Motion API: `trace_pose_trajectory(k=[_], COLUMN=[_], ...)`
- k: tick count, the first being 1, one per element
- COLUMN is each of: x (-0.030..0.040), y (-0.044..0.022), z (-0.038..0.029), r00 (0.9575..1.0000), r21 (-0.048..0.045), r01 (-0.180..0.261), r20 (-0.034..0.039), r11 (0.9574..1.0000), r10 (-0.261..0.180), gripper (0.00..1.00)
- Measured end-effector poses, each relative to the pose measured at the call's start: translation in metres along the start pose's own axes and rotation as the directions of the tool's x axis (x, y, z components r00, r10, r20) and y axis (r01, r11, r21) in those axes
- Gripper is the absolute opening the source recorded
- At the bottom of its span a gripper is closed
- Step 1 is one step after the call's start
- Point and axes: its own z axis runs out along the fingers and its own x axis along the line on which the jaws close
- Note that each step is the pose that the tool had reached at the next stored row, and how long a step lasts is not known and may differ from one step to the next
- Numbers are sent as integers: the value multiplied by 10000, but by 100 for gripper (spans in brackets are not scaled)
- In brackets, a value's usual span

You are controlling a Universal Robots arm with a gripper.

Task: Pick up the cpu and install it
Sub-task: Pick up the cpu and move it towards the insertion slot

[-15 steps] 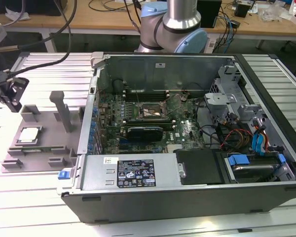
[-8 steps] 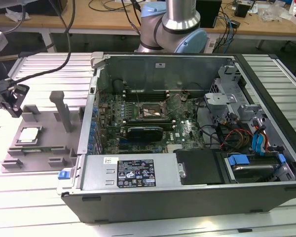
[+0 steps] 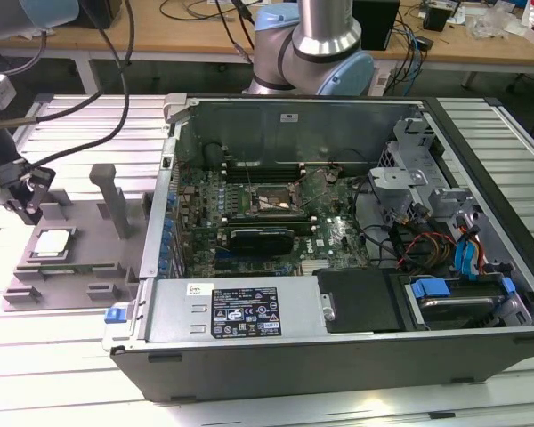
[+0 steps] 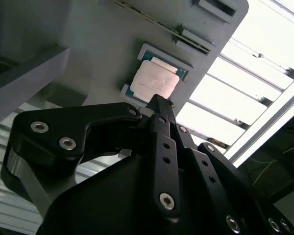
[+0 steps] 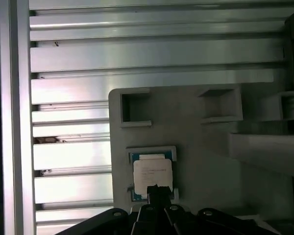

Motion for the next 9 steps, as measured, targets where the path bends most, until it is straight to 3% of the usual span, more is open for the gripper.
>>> trace_pose_trajectory(k=[6,9], x=[-10,-12], y=[-7,-16], z=[111,222], r00=[9984,9984], r21=[-17,-17], r01=[569,572], r20=[-26,-27], r11=[9984,9984], r10=[-569,-572], gripper=[11,11])
